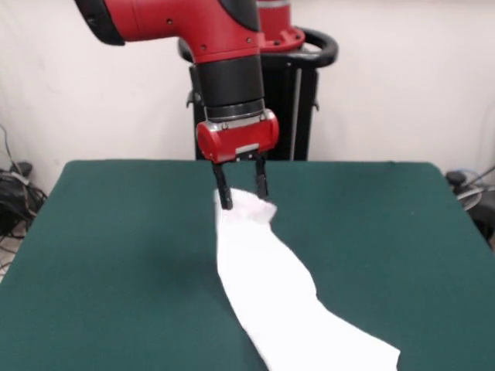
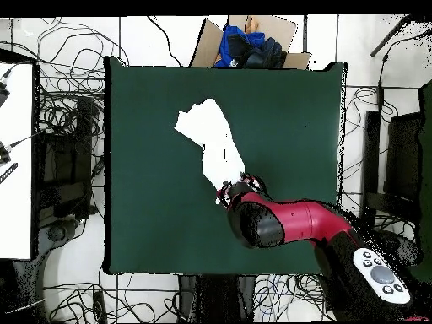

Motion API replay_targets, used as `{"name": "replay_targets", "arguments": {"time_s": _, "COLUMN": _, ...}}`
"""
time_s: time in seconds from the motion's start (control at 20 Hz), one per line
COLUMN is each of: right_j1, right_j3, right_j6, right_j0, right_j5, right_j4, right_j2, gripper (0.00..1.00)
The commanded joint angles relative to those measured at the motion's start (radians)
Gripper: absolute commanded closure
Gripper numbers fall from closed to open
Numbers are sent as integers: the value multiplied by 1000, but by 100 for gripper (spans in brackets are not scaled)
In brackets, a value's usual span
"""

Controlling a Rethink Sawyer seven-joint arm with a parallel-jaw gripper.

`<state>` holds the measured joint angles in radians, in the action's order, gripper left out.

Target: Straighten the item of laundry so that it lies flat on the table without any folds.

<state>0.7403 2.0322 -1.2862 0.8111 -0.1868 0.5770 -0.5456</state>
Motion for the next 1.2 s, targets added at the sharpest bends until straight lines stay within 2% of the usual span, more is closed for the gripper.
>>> {"name": "replay_targets", "arguments": {"time_s": 0.05, "right_j1": 11, "right_j3": -18, "right_j6": 27, "right_j0": -35, "right_j5": -127, "right_j4": 69, "right_j2": -15, "gripper": 0}}
{"name": "replay_targets", "arguments": {"time_s": 0.2, "right_j1": 25, "right_j3": -22, "right_j6": 14, "right_j0": -59, "right_j5": -135, "right_j4": 76, "right_j2": 9, "gripper": 0}}
{"name": "replay_targets", "arguments": {"time_s": 0.35, "right_j1": 71, "right_j3": -9, "right_j6": 19, "right_j0": -52, "right_j5": -176, "right_j4": 33, "right_j2": -22, "gripper": 0}}
{"name": "replay_targets", "arguments": {"time_s": 0.6, "right_j1": 248, "right_j3": 67, "right_j6": 91, "right_j0": 82, "right_j5": -296, "right_j4": -156, "right_j2": -243, "gripper": 0}}
{"name": "replay_targets", "arguments": {"time_s": 0.75, "right_j1": 284, "right_j3": 68, "right_j6": 96, "right_j0": 110, "right_j5": -321, "right_j4": -192, "right_j2": -297, "gripper": 0}}
{"name": "replay_targets", "arguments": {"time_s": 0.9, "right_j1": 291, "right_j3": 63, "right_j6": 77, "right_j0": 115, "right_j5": -333, "right_j4": -202, "right_j2": -317, "gripper": 0}}
{"name": "replay_targets", "arguments": {"time_s": 1.2, "right_j1": 268, "right_j3": 65, "right_j6": 47, "right_j0": 124, "right_j5": -279, "right_j4": -170, "right_j2": -342, "gripper": 0}}
